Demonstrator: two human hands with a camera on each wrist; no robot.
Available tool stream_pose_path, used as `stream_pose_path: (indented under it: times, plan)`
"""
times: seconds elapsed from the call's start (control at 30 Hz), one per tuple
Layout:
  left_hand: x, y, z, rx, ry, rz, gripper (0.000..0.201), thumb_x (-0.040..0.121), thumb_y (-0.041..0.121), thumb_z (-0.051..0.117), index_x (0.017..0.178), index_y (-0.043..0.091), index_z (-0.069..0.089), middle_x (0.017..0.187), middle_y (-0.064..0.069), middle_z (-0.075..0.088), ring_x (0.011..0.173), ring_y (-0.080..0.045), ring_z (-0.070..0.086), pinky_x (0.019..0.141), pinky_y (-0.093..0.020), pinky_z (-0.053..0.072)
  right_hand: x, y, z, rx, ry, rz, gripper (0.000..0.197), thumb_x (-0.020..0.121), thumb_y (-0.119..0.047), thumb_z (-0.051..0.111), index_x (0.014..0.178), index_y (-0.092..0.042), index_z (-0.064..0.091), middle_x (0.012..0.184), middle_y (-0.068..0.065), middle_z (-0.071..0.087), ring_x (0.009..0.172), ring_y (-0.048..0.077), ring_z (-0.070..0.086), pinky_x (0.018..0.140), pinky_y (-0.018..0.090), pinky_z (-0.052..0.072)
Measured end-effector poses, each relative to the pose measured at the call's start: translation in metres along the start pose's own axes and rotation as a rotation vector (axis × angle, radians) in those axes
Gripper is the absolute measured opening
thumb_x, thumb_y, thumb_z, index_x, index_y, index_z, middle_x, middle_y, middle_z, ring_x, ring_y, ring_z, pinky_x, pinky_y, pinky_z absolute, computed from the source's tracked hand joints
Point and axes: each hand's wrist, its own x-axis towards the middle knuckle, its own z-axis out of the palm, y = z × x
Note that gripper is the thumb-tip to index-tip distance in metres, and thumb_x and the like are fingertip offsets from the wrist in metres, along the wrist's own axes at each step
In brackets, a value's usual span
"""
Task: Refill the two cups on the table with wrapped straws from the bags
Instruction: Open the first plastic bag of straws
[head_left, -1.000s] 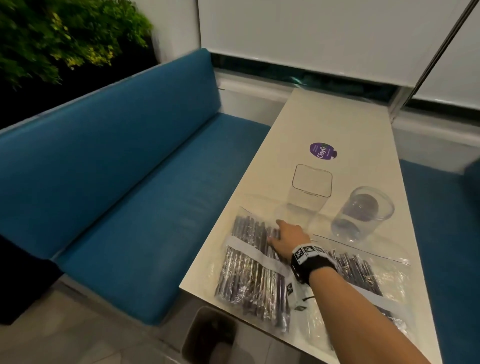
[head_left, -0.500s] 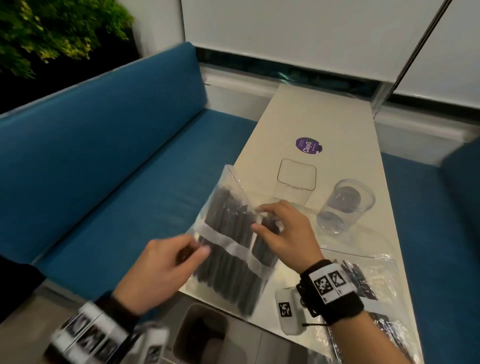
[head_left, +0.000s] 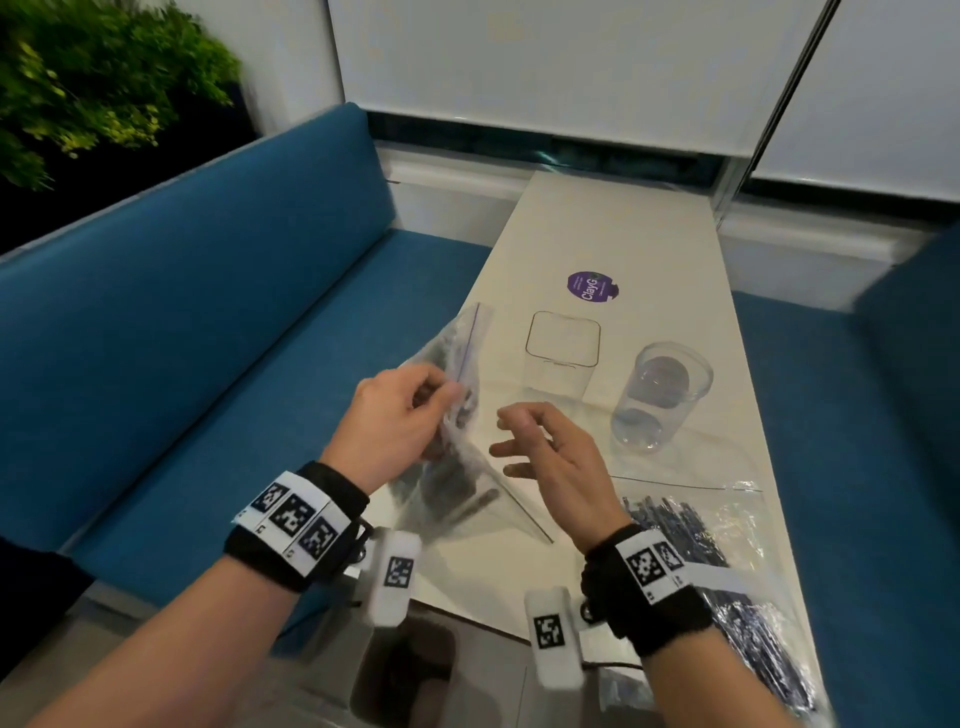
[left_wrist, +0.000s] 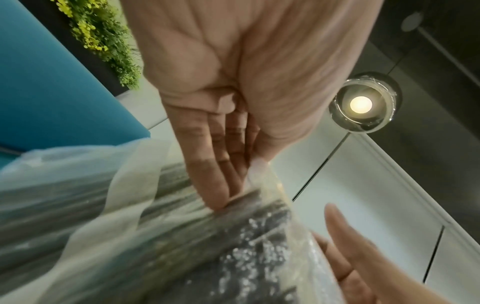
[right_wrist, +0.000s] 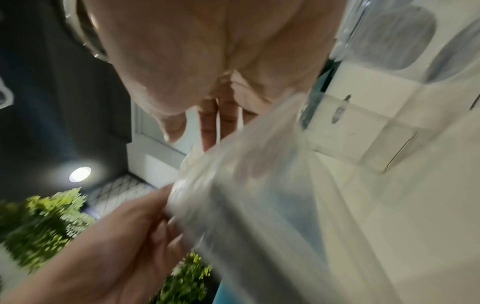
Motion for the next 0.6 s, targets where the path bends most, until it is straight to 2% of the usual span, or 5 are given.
stream_pose_path:
  times: [0.13, 0.23, 0.33, 0.47, 0.6]
  plan:
    - [-0.009, 0.003, 0.003, -0.085, -0.178, -0.040, 0.030, 0.105, 0.018, 0.057, 0.079, 0.027, 0.069, 0.077, -0.003, 0.069, 0.065, -0.007, 0.070, 0.064, -0.028, 0.065, 0.013, -0.011, -0.004, -0.089, -0.146, 0.018, 0.025, 0.098, -0.040, 0.067, 0.111, -0.020, 0.072, 0.105, -0.001, 0.074, 0.090, 0.020, 0.077, 0.079, 0.039, 0.063]
    - [-0.014, 0.002, 0.008, -0.016, -0.184, 0.007, 0.017, 0.100, 0.015, 0.065, 0.084, 0.019, 0.068, 0.080, 0.001, 0.077, 0.071, -0.007, 0.074, 0.066, -0.018, 0.059, 0.017, -0.010, -0.001, -0.228, -0.134, -0.053, 0.018, 0.087, -0.046, 0.076, 0.099, -0.035, 0.069, 0.101, -0.006, 0.072, 0.088, 0.021, 0.076, 0.082, 0.049, 0.064]
    - [-0.019, 0.002, 0.012, -0.016, -0.173, 0.033, 0.014, 0.088, 0.016, 0.080, 0.080, 0.013, 0.070, 0.071, 0.004, 0.077, 0.063, -0.005, 0.072, 0.060, -0.016, 0.056, 0.016, -0.012, 0.000, -0.297, -0.112, -0.097, 0.020, 0.087, -0.060, 0.066, 0.086, -0.040, 0.063, 0.097, -0.004, 0.070, 0.091, 0.021, 0.070, 0.085, 0.052, 0.060]
    - [-0.023, 0.004, 0.017, -0.030, -0.200, 0.047, 0.021, 0.087, 0.020, 0.083, 0.074, 0.007, 0.073, 0.052, 0.008, 0.064, 0.047, 0.001, 0.055, 0.051, -0.010, 0.043, 0.016, -0.018, 0.000, -0.346, -0.033, -0.213, 0.017, 0.096, -0.034, 0.068, 0.082, -0.028, 0.064, 0.083, -0.003, 0.070, 0.082, 0.024, 0.067, 0.078, 0.051, 0.058]
    - [-0.022, 0.000, 0.008, 0.077, -0.252, 0.072, 0.022, 0.101, 0.032, 0.064, 0.089, 0.023, 0.080, 0.066, 0.005, 0.072, 0.057, -0.006, 0.063, 0.060, -0.024, 0.054, 0.015, -0.024, -0.008, -0.264, -0.074, -0.139, 0.016, 0.089, -0.024, 0.081, 0.081, -0.029, 0.068, 0.081, 0.001, 0.078, 0.075, 0.023, 0.076, 0.072, 0.042, 0.064]
